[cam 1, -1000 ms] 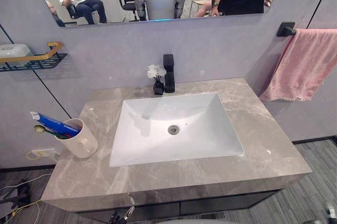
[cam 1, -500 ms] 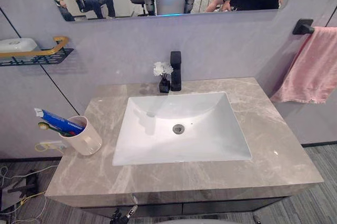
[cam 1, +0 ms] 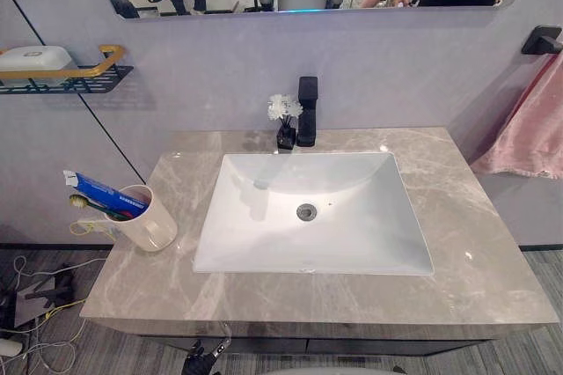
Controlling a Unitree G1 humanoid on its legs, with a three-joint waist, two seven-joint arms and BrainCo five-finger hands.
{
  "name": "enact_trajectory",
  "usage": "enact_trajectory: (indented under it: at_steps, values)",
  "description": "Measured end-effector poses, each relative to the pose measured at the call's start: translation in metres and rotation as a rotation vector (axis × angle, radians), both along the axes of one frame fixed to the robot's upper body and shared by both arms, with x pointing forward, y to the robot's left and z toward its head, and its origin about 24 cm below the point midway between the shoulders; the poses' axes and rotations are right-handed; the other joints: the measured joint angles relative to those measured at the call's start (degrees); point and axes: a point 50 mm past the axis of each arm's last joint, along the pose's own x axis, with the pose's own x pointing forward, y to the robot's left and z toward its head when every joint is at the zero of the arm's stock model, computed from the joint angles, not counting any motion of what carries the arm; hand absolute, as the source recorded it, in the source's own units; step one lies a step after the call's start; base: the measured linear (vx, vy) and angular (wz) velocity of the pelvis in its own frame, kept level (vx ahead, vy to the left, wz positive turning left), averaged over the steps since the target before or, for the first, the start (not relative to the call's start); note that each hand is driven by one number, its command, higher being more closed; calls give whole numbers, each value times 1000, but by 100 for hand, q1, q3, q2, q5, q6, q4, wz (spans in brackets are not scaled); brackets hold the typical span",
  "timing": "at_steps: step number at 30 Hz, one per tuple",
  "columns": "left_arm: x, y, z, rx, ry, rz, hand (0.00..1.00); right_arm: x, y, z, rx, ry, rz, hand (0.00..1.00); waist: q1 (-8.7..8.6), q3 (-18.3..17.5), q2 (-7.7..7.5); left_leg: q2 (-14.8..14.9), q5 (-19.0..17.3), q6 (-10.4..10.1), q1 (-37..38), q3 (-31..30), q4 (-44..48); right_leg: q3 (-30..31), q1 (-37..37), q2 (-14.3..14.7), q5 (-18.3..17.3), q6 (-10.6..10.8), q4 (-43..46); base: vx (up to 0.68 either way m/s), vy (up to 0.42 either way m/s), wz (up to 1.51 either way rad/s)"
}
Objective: Organize washtable
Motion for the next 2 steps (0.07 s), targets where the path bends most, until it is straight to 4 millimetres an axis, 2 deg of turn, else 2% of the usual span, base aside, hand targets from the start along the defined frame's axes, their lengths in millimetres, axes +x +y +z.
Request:
enact_trajectory:
  at_steps: [2]
  values:
    - [1, 1, 0, 3, 1, -6, 0, 2, -1, 0, -3, -2, 11, 0, -1, 25, -1, -10, -1, 1, -10, -1, -2, 0, 5, -1, 24, 6, -43, 0, 0, 0]
